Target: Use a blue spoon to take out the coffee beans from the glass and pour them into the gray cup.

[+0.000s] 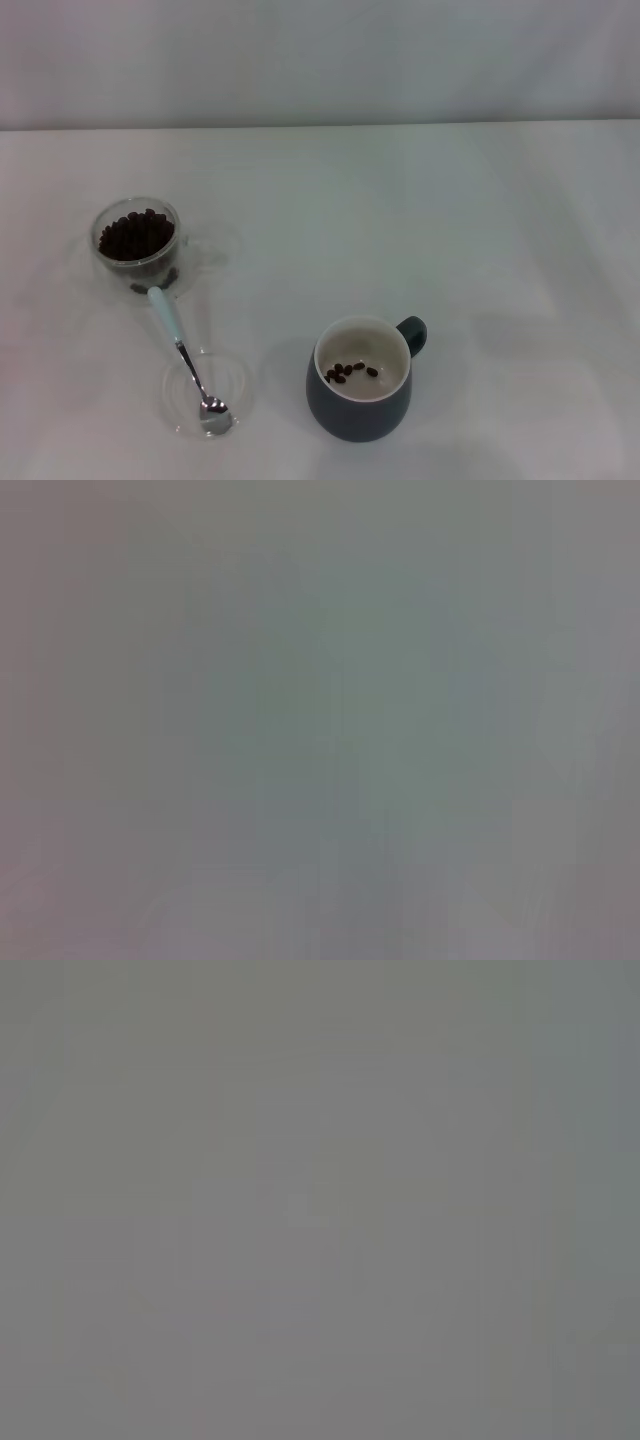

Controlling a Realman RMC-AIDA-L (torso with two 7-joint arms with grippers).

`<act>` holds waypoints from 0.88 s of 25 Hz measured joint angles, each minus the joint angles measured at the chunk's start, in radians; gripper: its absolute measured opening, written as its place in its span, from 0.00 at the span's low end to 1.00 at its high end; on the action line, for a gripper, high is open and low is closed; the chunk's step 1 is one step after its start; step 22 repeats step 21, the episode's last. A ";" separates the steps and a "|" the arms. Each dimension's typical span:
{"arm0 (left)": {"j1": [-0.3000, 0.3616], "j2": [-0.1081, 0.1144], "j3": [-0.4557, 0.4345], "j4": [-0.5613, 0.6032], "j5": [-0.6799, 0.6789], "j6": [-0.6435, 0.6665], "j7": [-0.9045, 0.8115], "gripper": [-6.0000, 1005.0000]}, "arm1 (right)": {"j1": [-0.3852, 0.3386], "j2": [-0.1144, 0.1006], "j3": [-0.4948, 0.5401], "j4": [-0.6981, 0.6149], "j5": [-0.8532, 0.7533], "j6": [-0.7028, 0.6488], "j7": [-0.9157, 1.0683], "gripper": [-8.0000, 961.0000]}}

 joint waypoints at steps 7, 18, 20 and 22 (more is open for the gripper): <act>-0.029 0.001 -0.053 -0.064 -0.170 -0.033 0.219 0.60 | 0.044 -0.047 0.129 -0.001 -0.002 0.069 -0.018 0.63; -0.106 0.001 -0.056 -0.170 -0.357 -0.122 0.461 0.59 | 0.058 -0.103 0.244 -0.001 -0.003 0.081 -0.029 0.63; -0.121 0.002 -0.056 -0.187 -0.369 -0.142 0.482 0.59 | 0.058 -0.110 0.254 -0.001 -0.003 0.090 -0.029 0.63; -0.128 0.003 -0.055 -0.194 -0.370 -0.158 0.483 0.59 | 0.058 -0.114 0.257 -0.001 -0.003 0.095 -0.029 0.63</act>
